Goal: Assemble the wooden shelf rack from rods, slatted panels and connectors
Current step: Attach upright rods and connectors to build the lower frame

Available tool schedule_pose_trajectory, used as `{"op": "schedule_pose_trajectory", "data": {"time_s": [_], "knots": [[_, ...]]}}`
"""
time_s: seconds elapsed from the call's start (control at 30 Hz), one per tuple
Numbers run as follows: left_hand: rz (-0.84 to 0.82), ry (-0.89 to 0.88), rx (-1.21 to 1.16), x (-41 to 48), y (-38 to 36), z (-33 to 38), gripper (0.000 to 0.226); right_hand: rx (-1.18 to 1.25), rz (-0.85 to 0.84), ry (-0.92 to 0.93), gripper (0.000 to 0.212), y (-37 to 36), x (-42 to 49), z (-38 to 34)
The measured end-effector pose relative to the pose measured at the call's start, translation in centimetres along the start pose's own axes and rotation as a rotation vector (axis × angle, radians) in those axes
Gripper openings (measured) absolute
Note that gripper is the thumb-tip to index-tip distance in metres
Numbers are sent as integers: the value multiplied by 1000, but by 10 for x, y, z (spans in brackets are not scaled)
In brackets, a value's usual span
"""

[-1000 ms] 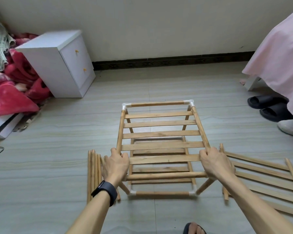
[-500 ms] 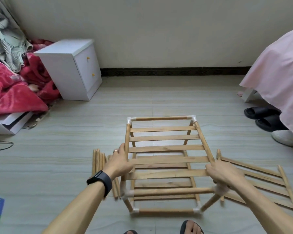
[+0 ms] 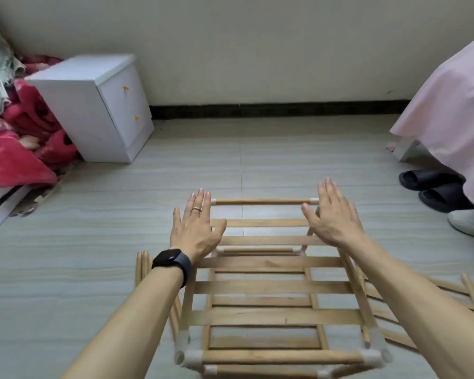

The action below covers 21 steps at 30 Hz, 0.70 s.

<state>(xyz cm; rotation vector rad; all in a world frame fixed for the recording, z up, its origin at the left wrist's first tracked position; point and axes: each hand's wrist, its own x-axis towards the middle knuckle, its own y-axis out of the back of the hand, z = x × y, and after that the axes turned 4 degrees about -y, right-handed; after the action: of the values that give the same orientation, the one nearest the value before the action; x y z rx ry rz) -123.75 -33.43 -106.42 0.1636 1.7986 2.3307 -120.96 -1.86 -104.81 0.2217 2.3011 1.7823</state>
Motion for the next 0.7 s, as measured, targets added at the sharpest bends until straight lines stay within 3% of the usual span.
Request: {"op": "schedule_pose_trajectory", "data": {"time_s": [0.07, 0.27, 0.4, 0.57, 0.7], "knots": [[-55, 30, -9, 1, -20, -3, 82, -84, -66, -27, 79, -26, 5, 9], [-10, 21, 19, 7, -34, -5, 82, -155, -43, -47, 82, -47, 10, 16], [44, -4, 6, -5, -25, 6, 72, -241, 52, -72, 80, -43, 2, 12], [-12, -1, -125, -59, -22, 5, 63, -144, 375, 75, 67, -29, -31, -5], [-64, 9, -183, -119, -33, -10, 61, -122, 285, 107, 76, -37, -82, -28]]}}
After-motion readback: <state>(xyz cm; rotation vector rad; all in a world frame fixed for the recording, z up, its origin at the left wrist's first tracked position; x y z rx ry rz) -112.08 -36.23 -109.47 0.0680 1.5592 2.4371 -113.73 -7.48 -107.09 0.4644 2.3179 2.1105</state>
